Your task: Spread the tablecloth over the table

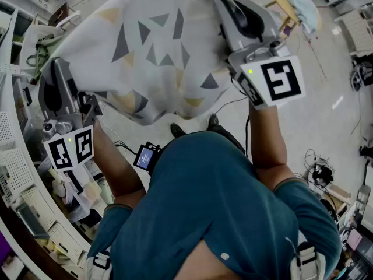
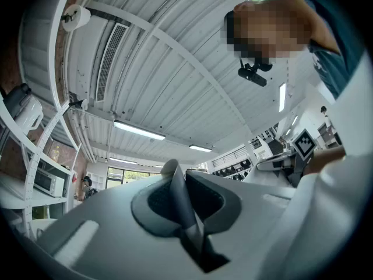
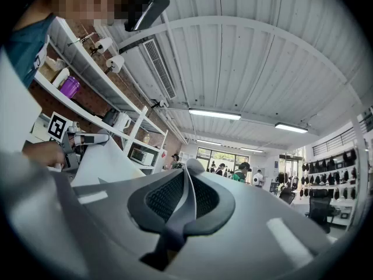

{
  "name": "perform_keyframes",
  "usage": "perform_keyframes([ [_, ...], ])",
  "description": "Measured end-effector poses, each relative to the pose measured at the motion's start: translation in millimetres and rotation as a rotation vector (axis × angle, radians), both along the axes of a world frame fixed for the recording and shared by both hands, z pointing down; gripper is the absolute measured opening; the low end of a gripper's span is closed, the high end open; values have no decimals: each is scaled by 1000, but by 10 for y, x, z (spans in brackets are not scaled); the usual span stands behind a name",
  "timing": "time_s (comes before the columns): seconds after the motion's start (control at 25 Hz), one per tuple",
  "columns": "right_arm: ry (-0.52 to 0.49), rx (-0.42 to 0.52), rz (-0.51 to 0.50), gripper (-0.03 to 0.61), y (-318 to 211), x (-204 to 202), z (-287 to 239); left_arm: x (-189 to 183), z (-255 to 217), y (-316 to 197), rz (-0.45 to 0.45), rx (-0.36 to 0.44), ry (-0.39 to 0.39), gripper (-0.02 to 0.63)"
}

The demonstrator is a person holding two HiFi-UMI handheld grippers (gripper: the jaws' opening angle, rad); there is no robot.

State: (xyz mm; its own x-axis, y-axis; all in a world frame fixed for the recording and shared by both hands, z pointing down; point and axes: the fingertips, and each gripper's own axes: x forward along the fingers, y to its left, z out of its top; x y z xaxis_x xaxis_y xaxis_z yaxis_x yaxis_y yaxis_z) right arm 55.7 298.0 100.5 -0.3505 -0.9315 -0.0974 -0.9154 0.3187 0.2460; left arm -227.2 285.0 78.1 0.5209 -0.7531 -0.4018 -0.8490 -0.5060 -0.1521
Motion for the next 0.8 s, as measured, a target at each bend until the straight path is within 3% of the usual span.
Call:
perform_keyframes([
  [0.2, -13, 54, -14, 14, -21, -2, -85, -5, 15, -34, 3, -5, 5, 21],
  [0.6, -25, 26, 8, 14, -56, 42, 33, -32, 112, -134, -3, -23, 5, 21],
  [0.8, -90, 28, 11, 15, -67, 96, 84, -57, 188, -220, 1, -27, 1, 21],
])
